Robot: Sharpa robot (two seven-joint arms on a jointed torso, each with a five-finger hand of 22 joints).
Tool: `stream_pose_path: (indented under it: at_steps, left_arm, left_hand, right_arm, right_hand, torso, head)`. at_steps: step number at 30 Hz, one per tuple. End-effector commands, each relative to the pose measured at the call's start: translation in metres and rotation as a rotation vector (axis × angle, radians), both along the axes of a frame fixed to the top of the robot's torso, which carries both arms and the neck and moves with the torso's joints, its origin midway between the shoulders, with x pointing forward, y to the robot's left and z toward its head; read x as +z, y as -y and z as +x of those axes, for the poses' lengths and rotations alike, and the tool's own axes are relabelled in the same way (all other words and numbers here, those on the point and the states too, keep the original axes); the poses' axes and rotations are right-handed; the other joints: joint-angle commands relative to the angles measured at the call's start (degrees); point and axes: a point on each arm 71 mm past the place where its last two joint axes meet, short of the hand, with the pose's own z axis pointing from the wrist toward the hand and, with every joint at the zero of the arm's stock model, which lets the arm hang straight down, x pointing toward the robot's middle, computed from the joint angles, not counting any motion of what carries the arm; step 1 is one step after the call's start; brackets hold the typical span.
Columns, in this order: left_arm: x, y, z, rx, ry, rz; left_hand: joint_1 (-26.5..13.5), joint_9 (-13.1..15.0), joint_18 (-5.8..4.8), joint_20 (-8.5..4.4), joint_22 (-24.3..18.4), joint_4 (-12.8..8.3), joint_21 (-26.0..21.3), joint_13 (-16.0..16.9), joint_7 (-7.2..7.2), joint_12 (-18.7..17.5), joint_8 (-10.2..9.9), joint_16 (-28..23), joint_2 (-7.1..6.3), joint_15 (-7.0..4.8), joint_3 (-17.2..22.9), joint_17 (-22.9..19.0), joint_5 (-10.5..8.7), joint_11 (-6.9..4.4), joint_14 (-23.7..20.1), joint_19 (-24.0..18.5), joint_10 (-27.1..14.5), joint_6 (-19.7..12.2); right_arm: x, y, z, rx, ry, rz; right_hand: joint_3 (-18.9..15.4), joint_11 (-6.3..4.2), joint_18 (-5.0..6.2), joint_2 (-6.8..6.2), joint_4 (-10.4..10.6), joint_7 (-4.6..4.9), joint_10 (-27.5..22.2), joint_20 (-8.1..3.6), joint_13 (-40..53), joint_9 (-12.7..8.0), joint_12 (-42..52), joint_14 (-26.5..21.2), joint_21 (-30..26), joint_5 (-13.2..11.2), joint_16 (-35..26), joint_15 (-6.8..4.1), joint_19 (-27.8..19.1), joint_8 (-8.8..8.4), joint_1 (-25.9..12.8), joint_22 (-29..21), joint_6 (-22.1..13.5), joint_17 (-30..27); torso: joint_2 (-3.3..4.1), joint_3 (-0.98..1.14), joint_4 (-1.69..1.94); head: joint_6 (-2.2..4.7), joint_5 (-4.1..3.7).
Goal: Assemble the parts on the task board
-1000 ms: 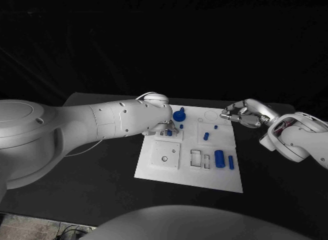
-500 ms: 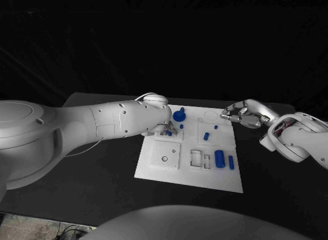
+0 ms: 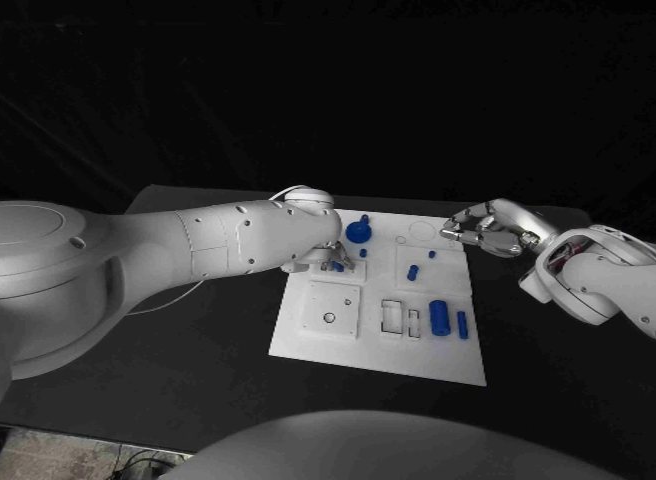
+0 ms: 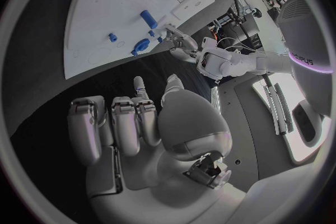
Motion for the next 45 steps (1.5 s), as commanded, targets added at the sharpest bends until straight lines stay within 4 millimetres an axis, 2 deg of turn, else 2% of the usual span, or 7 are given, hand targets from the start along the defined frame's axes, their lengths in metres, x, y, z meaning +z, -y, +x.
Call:
stream_pose_path:
  at_steps: [1, 12, 23, 26, 30, 32, 45]
  left_arm:
    - [-0.0003, -0.0097, -0.0019, 0.123, -0.016, 0.09]
    - [-0.0003, -0.0113, -0.0018, 0.14, -0.014, 0.064]
    - [-0.0005, -0.0113, -0.0019, 0.14, -0.018, 0.063]
    - [-0.0006, -0.0113, -0.002, 0.14, -0.019, 0.063]
    - [-0.0006, -0.0112, -0.0021, 0.14, -0.02, 0.062]
    - [-0.0006, -0.0112, -0.0021, 0.14, -0.02, 0.06]
    - [-0.0007, -0.0114, -0.0021, 0.14, -0.021, 0.059]
  left_hand:
    - [0.49, 0.15, 0.66, -0.34, 9.68, 0.0, -0.28, 14.91, 0.11, 0.08, 0.23, 0.14, -0.12, -0.47, -0.12, 15.07, 0.33, -0.41, 6.02, 0.62, 5.99, -0.37]
    - [-0.4, 1.09, 0.63, -0.34, 9.81, 0.29, -0.21, 15.01, 0.07, 0.14, 0.76, 0.14, -0.24, -0.46, -0.69, 15.07, 0.6, -0.4, 6.02, 0.69, 6.05, -0.38]
    - [-0.72, 5.05, 0.63, -0.49, 9.99, 0.25, -0.27, 14.95, -0.31, 0.1, 3.64, 0.14, 0.25, -0.67, -1.09, 15.07, 1.31, -0.71, 6.02, 0.74, 6.02, -0.97]
    - [-0.87, 6.47, 0.63, -0.57, 10.06, 0.28, -0.3, 14.98, -0.45, 0.12, 4.6, 0.14, 0.51, -0.76, -1.09, 15.07, 2.64, -0.8, 6.02, 0.75, 6.03, -1.28]
    - [-0.58, 8.65, 0.64, -0.73, 10.15, 0.24, -0.4, 14.98, -0.67, 0.12, 5.83, 0.14, 0.8, -0.91, -0.59, 15.07, 6.73, -0.99, 6.02, 0.75, 6.03, -1.97]
    - [-0.44, 9.14, 0.63, -0.77, 10.18, 0.24, -0.41, 14.98, -0.72, 0.12, 6.08, 0.14, 0.81, -0.93, -0.38, 15.07, 7.7, -1.03, 6.02, 0.76, 6.03, -2.09]
    - [0.1, 9.86, 0.64, -0.81, 10.2, 0.08, -0.49, 14.97, -0.74, 0.12, 6.27, 0.14, 0.51, -0.99, 0.03, 15.07, 8.78, -1.1, 6.02, 0.73, 6.03, -2.54]
  right_arm:
    - [-0.0014, -0.0012, -0.0006, 0.011, -0.01, -0.007]
    - [-0.0018, -0.0007, -0.0007, 0.008, -0.013, -0.008]
    - [-0.0031, -0.0013, -0.0008, 0.008, -0.017, -0.009]
    - [-0.0036, -0.0012, -0.001, 0.008, -0.018, -0.01]
    - [-0.0049, -0.0008, -0.0013, 0.006, -0.021, -0.011]
    - [-0.0054, -0.0008, -0.0014, 0.006, -0.023, -0.011]
    - [-0.0076, -0.0006, -0.0021, 0.005, -0.028, -0.012]
  right_hand:
    - [-0.06, -0.06, -0.1, 0.1, -0.09, 0.16, 6.43, 0.39, 14.95, -0.1, -0.23, 6.08, -0.22, 0.28, 0.2, 0.35, 4.07, 0.04, 0.39, 14.14, -0.06, 15.1]
    - [-0.06, -0.05, -0.09, 0.17, -0.03, 0.17, 6.43, 0.39, 14.95, -0.1, -0.23, 6.08, -0.26, 0.32, 0.2, 0.35, 4.03, 0.04, 0.36, 14.12, -0.04, 15.1]
    - [-0.04, -0.03, -0.06, 0.34, 0.08, 0.18, 6.43, 0.4, 14.95, -0.12, -0.23, 6.08, -0.36, 0.37, 0.2, 0.37, 3.94, 0.05, 0.31, 14.08, 0.01, 15.1]
    - [-0.04, -0.03, -0.06, 0.34, 0.08, 0.18, 6.43, 0.4, 14.95, -0.12, -0.23, 6.08, -0.36, 0.37, 0.2, 0.37, 3.94, 0.05, 0.31, 14.08, 0.01, 15.1]
    - [-0.04, -0.03, -0.06, 0.34, 0.08, 0.18, 6.43, 0.4, 14.95, -0.12, -0.23, 6.08, -0.36, 0.37, 0.2, 0.37, 3.94, 0.05, 0.31, 14.08, 0.01, 15.1]
    - [-0.04, -0.03, -0.06, 0.34, 0.08, 0.18, 6.43, 0.4, 14.95, -0.12, -0.23, 6.08, -0.36, 0.37, 0.2, 0.37, 3.94, 0.05, 0.31, 14.08, 0.01, 15.1]
    - [-0.05, -0.01, -0.01, 0.46, 0.14, 0.19, 6.43, 0.41, 14.95, -0.13, -0.23, 6.08, -0.48, 0.4, 0.2, 0.37, 3.82, 0.05, 0.26, 14.02, 0.03, 15.1]
  torso:
    - [0.03, -0.02, -0.03]
    - [0.03, 0.0, 0.0]
    - [0.01, 0.01, -0.05]
    - [0.03, 0.0, -0.02]
    - [0.0, 0.02, -0.01]
    - [0.01, 0.03, -0.02]
    - [0.0, 0.01, -0.02]
  head:
    - [-0.01, -0.03]
    - [-0.01, -0.09]
    - [-0.01, -0.08]
    - [-0.01, -0.14]
    - [-0.01, -0.09]
    - [-0.01, -0.05]
    - [-0.01, -0.08]
